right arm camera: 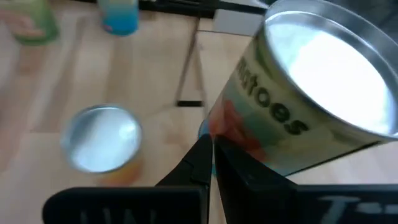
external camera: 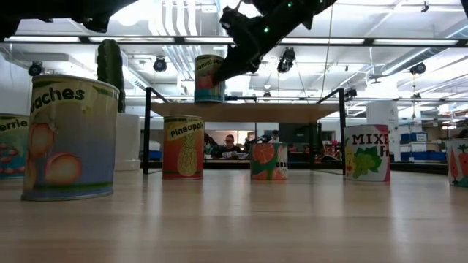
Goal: Pick and place cans onto a shelf
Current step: Put the canned tomatoes on the shelf
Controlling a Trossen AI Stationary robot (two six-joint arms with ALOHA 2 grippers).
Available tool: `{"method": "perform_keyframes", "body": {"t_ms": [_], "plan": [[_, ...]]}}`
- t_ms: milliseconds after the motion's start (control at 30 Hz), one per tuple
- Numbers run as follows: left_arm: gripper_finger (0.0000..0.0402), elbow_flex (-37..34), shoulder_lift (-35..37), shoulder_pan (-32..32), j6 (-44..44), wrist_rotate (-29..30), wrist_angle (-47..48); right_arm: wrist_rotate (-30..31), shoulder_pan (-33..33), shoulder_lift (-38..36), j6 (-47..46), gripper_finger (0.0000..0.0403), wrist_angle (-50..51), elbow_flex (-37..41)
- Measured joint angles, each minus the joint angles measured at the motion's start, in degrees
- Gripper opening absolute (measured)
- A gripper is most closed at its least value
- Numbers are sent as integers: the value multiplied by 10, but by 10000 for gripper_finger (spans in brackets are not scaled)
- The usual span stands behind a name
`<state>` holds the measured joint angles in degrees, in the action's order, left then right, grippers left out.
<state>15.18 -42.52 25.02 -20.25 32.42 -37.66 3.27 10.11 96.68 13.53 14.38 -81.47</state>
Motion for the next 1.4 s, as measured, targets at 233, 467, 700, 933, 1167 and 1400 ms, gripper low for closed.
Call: {"method": "perform_keyframes", "body": {"t_ms": [233, 467, 700, 933, 1167, 1400], "plan": [[0, 0, -2, 0, 5, 0, 2, 56, 1, 11, 49, 9, -2, 0], [0, 0, -3, 0, 13, 0, 7, 58, 17, 11, 69, 9, -7, -3], [0, 0, -8, 0, 13, 0, 6, 55, 41, 11, 79, 9, -67, -1], [0, 0, -14, 0, 13, 0, 6, 42, 43, 11, 83, 9, -125, -1], [0, 0, -14, 0, 13, 0, 4, 25, 43, 8, 81, 9, -117, -8], [0, 0, -15, 0, 19, 0, 4, 27, 46, -4, 80, 9, -41, -23]]}}
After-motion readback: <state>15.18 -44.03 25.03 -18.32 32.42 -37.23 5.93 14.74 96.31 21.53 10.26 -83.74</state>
